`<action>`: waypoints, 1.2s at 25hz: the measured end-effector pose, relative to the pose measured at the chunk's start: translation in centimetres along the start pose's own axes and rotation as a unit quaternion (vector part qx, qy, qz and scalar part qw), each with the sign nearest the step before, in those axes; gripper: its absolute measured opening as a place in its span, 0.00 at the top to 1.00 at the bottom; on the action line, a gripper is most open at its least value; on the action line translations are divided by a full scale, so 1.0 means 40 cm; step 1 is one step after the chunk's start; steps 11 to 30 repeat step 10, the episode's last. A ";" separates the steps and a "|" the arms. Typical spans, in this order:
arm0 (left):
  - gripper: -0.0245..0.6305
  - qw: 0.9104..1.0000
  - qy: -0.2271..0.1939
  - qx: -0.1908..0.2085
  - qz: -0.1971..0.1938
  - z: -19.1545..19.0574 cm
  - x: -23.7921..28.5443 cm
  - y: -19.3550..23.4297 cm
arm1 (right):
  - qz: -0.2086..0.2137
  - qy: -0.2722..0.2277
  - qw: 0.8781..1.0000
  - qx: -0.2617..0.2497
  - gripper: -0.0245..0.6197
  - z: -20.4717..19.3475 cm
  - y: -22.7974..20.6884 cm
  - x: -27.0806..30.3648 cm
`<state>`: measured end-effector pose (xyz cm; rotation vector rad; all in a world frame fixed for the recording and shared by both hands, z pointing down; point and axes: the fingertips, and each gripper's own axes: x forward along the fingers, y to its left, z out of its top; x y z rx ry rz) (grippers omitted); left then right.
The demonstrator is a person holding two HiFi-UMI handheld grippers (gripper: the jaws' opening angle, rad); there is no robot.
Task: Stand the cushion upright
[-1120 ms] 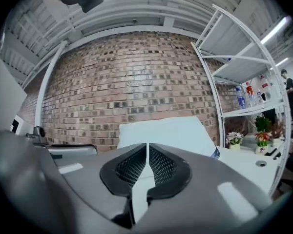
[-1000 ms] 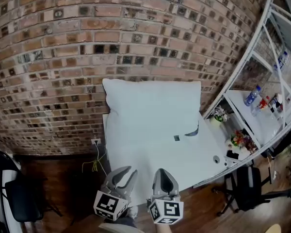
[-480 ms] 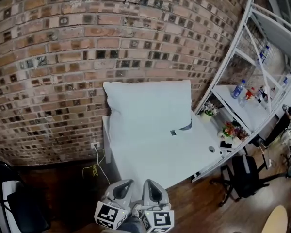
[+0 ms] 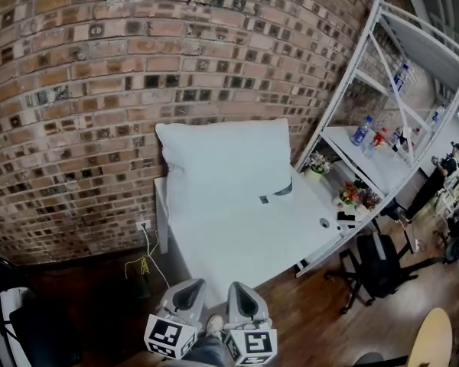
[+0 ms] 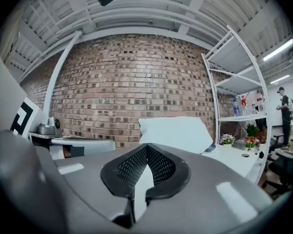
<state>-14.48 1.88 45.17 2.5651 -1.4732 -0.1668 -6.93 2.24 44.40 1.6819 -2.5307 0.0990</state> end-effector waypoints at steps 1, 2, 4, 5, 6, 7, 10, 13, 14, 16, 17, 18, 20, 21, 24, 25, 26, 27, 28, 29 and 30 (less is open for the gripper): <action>0.96 1.000 0.001 0.001 0.001 0.000 -0.001 0.000 | 0.000 0.000 1.000 -0.003 0.96 0.001 -0.001 -0.002; 0.96 1.000 0.002 0.001 0.001 0.004 -0.001 -0.001 | -0.001 0.000 1.000 -0.007 0.96 0.004 -0.002 -0.003; 0.96 1.000 0.000 0.002 0.002 0.013 -0.001 -0.002 | -0.002 0.003 1.000 -0.015 0.96 0.010 -0.002 -0.004; 0.96 1.000 -0.002 0.003 0.003 0.011 -0.001 0.001 | -0.002 0.004 1.000 -0.018 0.96 0.011 0.000 -0.004; 0.96 1.000 -0.004 0.004 0.005 0.009 -0.001 0.004 | -0.001 0.003 1.000 -0.021 0.96 0.012 0.003 -0.004; 0.96 1.000 -0.005 0.004 0.006 0.007 -0.002 0.005 | 0.000 0.000 1.000 -0.022 0.96 0.011 0.006 -0.004; 0.96 1.000 -0.003 0.006 0.005 0.007 -0.006 0.001 | 0.007 -0.004 1.000 -0.023 0.96 0.008 0.017 -0.004; 0.96 1.000 -0.003 0.006 0.005 0.007 -0.006 0.001 | 0.007 -0.004 1.000 -0.023 0.96 0.008 0.017 -0.004; 0.96 1.000 -0.003 0.006 0.005 0.007 -0.006 0.001 | 0.007 -0.004 1.000 -0.023 0.96 0.008 0.017 -0.004; 0.96 1.000 -0.003 0.006 0.005 0.007 -0.006 0.001 | 0.007 -0.004 1.000 -0.023 0.96 0.008 0.017 -0.004; 0.96 1.000 -0.003 0.006 0.005 0.007 -0.006 0.001 | 0.007 -0.004 1.000 -0.023 0.96 0.008 0.017 -0.004; 0.96 1.000 -0.003 0.006 0.005 0.007 -0.006 0.001 | 0.007 -0.004 1.000 -0.023 0.96 0.008 0.017 -0.004; 0.96 1.000 -0.003 0.006 0.005 0.007 -0.006 0.001 | 0.007 -0.004 1.000 -0.023 0.96 0.008 0.017 -0.004; 0.96 1.000 -0.003 0.006 0.005 0.007 -0.006 0.001 | 0.007 -0.004 1.000 -0.023 0.96 0.008 0.017 -0.004; 0.96 1.000 -0.003 0.006 0.005 0.007 -0.006 0.001 | 0.007 -0.004 1.000 -0.023 0.96 0.008 0.017 -0.004; 0.96 1.000 -0.003 0.006 0.005 0.007 -0.006 0.001 | 0.007 -0.004 1.000 -0.023 0.96 0.008 0.017 -0.004; 0.96 1.000 -0.003 0.006 0.005 0.007 -0.006 0.001 | 0.007 -0.004 1.000 -0.023 0.96 0.008 0.017 -0.004; 0.96 1.000 -0.003 0.006 0.005 0.007 -0.006 0.001 | 0.007 -0.004 1.000 -0.023 0.96 0.008 0.017 -0.004; 0.96 1.000 -0.003 0.006 0.005 0.007 -0.006 0.001 | 0.007 -0.004 1.000 -0.023 0.96 0.008 0.017 -0.004; 0.96 1.000 -0.003 0.006 0.005 0.007 -0.006 0.001 | 0.007 -0.004 1.000 -0.023 0.96 0.008 0.017 -0.004; 0.96 1.000 -0.003 0.006 0.005 0.007 -0.006 0.001 | 0.007 -0.004 1.000 -0.023 0.96 0.008 0.017 -0.004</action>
